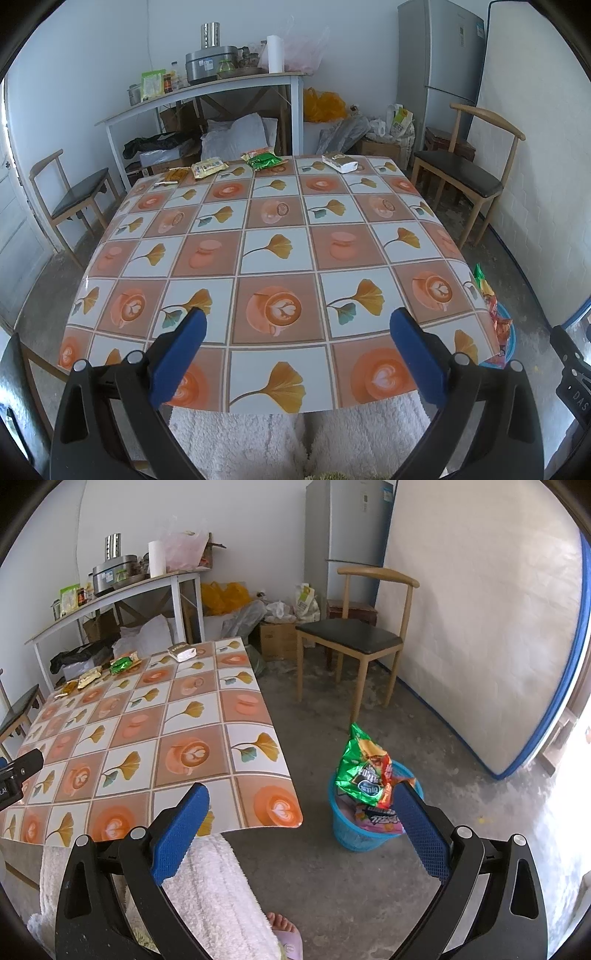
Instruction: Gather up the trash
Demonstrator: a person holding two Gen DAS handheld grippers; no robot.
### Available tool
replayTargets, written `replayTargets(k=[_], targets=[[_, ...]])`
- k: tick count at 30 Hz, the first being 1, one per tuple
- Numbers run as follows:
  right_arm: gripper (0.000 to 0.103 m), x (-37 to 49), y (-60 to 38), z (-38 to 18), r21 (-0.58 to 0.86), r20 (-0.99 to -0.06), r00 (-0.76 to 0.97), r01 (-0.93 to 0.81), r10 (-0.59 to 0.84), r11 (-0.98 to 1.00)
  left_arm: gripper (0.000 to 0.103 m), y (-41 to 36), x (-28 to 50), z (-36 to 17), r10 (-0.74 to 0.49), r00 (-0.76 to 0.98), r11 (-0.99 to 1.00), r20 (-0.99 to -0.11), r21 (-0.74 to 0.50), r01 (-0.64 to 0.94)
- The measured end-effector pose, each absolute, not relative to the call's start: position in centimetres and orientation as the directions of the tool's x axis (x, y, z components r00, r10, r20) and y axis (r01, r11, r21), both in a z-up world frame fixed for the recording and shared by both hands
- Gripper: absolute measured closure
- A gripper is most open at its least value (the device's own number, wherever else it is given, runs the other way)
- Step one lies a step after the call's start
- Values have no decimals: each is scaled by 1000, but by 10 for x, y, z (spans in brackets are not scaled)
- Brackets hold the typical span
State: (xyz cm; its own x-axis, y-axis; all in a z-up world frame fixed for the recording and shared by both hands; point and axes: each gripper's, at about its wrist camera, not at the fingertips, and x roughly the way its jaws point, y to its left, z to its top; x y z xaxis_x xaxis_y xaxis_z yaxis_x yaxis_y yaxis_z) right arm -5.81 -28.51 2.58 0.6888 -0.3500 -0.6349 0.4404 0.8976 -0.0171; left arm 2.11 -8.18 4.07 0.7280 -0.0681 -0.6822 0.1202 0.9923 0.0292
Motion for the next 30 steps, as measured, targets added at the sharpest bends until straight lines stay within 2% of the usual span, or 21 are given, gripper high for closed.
replayTargets(k=[30], targets=[[7, -57, -278, 26, -16, -638, 688, 438, -346, 899, 6, -77, 26, 31, -69, 712, 991, -698, 31, 127]])
